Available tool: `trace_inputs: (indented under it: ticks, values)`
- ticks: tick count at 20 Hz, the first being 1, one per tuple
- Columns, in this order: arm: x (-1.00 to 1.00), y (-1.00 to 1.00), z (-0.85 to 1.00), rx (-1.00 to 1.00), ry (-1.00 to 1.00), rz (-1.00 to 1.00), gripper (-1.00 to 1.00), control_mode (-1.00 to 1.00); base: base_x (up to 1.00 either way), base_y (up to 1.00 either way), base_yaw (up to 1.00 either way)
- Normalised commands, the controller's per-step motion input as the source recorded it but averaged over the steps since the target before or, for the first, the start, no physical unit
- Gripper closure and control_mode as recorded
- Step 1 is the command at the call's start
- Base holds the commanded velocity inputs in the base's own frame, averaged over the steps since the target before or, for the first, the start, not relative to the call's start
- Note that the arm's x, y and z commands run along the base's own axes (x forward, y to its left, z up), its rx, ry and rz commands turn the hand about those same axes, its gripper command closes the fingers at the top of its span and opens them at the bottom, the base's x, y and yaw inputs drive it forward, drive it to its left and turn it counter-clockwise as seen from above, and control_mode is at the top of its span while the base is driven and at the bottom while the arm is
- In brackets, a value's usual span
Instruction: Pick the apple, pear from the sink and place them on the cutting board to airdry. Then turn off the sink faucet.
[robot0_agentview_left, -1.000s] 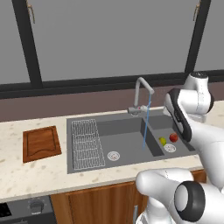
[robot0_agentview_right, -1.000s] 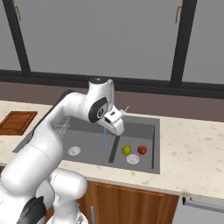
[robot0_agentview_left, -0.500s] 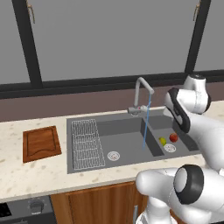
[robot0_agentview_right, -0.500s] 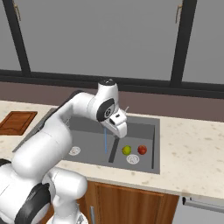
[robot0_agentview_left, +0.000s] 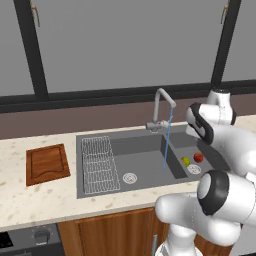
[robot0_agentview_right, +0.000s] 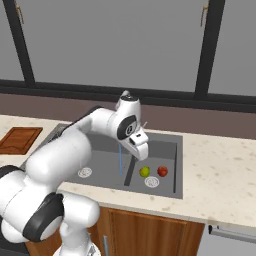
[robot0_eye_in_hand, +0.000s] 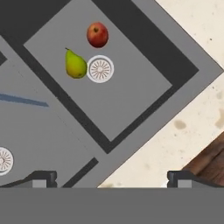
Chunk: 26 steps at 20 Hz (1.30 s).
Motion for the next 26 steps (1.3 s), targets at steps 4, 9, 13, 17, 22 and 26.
trace_inputs:
  ticks: [4,9,13,17,22,26]
  values:
    - [0.12,-0.05,-0.22,0.02,0.01,-0.01,-1.0,-1.0,0.0,0.0,0.0]
    - [0.13,0.0,-0.09,0.01,0.0,0.0,-1.0,-1.0,0.0,0.0,0.0]
    - [0.12,0.0,-0.18,0.0,0.0,0.0,-1.0,-1.0,0.0,0.0,0.0]
    - [0.1,-0.01,-0.28,0.0,0.0,0.0,-1.0,-1.0,0.0,0.0,0.0]
    - [0.13,0.0,-0.32,0.01,0.01,0.0,-1.0,-1.0,0.0,0.0,0.0]
    - [0.14,0.0,-0.3,0.02,0.04,0.0,-1.0,-1.0,0.0,0.0,0.0]
